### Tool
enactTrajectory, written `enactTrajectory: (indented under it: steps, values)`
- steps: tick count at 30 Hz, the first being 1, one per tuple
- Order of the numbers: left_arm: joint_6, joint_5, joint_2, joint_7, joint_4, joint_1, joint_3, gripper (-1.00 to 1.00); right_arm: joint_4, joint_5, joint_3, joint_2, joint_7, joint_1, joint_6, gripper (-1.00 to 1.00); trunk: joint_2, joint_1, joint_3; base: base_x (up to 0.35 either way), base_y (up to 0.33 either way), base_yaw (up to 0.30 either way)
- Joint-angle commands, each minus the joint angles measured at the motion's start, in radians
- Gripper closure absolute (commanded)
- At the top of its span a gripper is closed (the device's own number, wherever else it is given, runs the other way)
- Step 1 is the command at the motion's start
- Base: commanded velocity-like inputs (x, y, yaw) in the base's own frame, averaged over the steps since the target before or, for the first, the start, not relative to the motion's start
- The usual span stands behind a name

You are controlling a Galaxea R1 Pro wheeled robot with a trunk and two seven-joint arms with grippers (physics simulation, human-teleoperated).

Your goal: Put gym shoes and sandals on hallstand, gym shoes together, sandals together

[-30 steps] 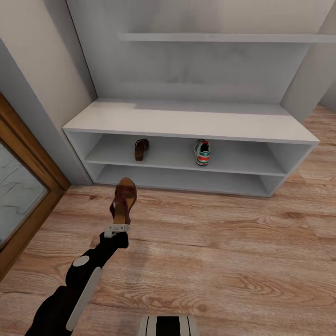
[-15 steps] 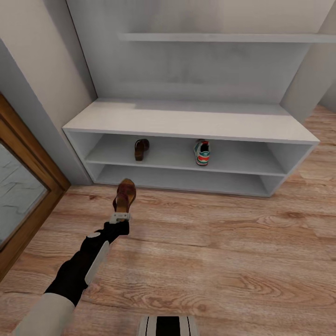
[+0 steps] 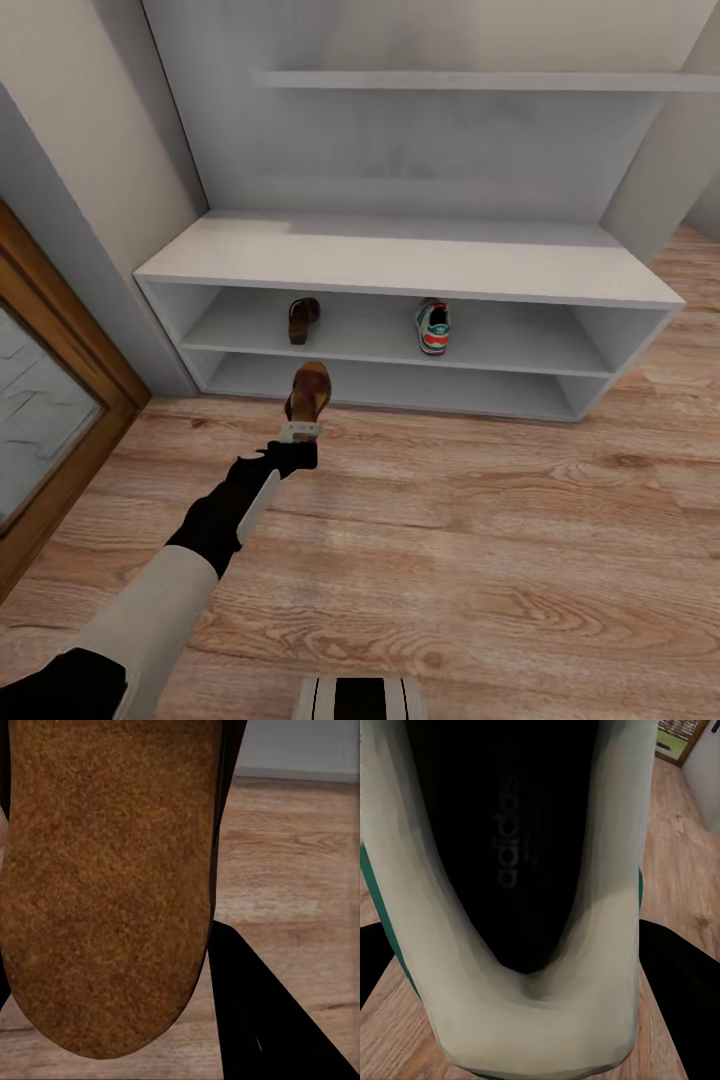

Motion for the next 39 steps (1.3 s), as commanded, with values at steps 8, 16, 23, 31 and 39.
enactTrajectory:
  steps: [8,16,23,31,39]
  values:
    - [0.007,0.003,-0.039,0.001,0.145,-0.123,-0.009,1.00,-0.001,-0.011,0.042,0.000,-0.010,-0.001,0.004,1.00,0.000,0.000,-0.001,0.000,0.000,0.000]
    - [0.007,0.004,-0.053,0.001,0.249,-0.216,-0.009,1.00,-0.001,-0.008,0.119,-0.001,-0.012,-0.001,0.004,1.00,0.000,0.000,-0.001,0.000,0.000,0.000]
    - [0.006,-0.001,-0.052,-0.001,0.253,-0.222,-0.009,1.00,-0.001,-0.006,0.121,-0.001,-0.012,-0.001,0.004,1.00,0.000,0.000,-0.001,0.000,0.000,0.000]
    - [0.004,-0.002,-0.052,-0.003,0.251,-0.213,-0.008,1.00,-0.001,-0.006,0.120,-0.001,-0.012,-0.001,0.004,1.00,0.000,0.000,-0.001,0.000,0.000,0.000]
    - [0.003,-0.002,-0.052,-0.003,0.247,-0.208,-0.007,1.00,-0.001,-0.006,0.121,0.000,-0.012,-0.001,0.004,1.00,0.000,0.000,-0.001,0.136,-0.077,0.000]
